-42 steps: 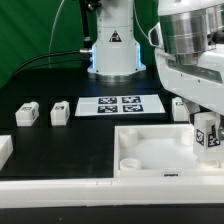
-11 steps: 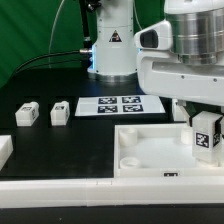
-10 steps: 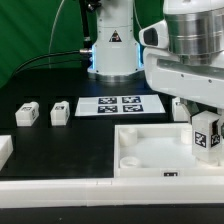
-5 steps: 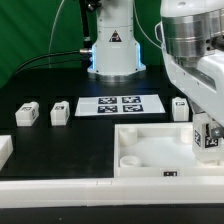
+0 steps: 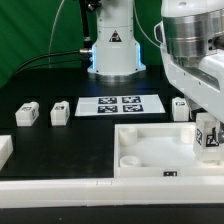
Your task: Assemble one leg
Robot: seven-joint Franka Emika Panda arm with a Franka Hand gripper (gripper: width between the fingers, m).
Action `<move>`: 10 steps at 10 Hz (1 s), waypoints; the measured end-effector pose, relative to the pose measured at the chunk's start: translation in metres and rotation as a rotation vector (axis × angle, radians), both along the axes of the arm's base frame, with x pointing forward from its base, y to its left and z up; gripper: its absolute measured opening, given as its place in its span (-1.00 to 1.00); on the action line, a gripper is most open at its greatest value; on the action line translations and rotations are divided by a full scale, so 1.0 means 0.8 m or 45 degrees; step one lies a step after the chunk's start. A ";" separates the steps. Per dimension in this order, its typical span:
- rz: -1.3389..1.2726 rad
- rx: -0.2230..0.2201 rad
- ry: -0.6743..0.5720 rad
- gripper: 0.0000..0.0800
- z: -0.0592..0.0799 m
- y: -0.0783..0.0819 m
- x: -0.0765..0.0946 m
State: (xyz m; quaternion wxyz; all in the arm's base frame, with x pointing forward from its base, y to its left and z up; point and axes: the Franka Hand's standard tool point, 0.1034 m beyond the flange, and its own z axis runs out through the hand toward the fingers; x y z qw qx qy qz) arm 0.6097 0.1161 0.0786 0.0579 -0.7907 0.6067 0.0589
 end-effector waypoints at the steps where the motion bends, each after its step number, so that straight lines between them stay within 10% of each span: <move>1: 0.177 -0.001 -0.017 0.58 -0.001 0.000 -0.002; 10: 1.669 0.013 -0.106 0.62 -0.001 -0.006 -0.005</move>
Offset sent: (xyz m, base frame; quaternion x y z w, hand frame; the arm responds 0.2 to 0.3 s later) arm 0.0050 -0.0145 -0.0005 -0.0795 0.0250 -0.3996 0.9129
